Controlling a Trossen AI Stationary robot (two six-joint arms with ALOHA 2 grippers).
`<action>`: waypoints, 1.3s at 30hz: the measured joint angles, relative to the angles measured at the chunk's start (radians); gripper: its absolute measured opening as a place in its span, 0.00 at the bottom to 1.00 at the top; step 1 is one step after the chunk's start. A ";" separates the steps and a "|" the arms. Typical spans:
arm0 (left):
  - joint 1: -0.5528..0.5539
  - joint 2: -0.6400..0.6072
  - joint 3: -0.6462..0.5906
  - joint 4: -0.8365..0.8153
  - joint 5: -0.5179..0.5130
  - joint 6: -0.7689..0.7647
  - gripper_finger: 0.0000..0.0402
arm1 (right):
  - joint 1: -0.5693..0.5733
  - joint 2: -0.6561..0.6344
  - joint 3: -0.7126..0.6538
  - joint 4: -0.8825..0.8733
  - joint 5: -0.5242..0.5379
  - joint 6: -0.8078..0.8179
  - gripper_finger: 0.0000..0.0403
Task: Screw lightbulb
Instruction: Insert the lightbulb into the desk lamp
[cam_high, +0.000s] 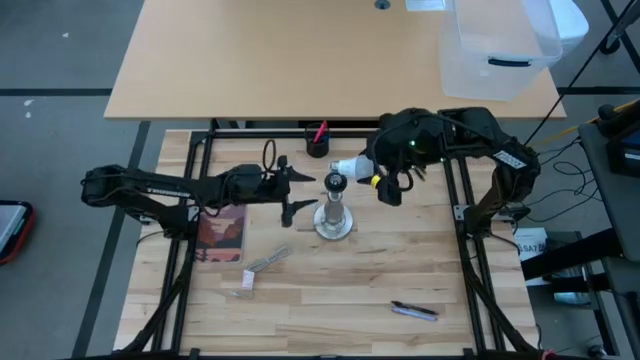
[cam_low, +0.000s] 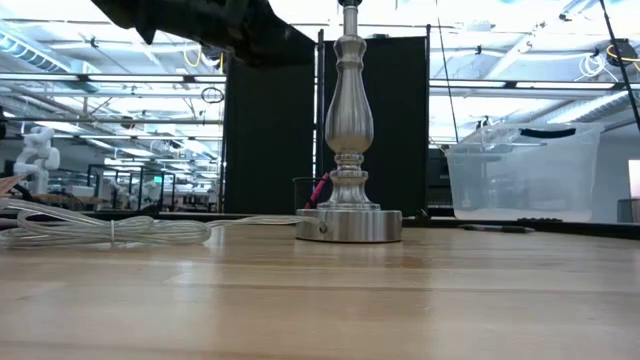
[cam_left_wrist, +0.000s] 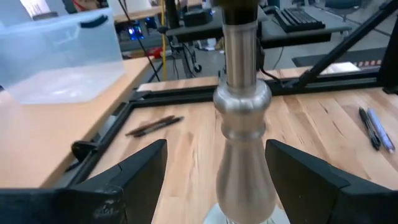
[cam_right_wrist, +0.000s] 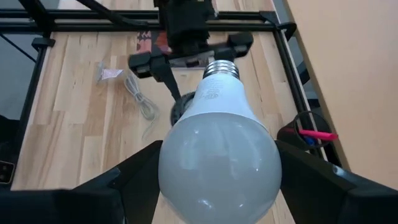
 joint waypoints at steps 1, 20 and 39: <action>0.000 -0.009 0.000 -0.009 -0.001 0.000 0.68 | -0.009 0.000 0.000 0.000 -0.013 -0.001 0.67; 0.007 -0.206 0.142 -0.240 -0.059 0.072 0.68 | -0.015 0.000 0.000 -0.030 -0.033 -0.022 0.67; 0.016 0.038 0.842 -0.977 -0.014 0.204 0.68 | -0.016 0.004 0.000 0.011 -0.033 -0.068 0.68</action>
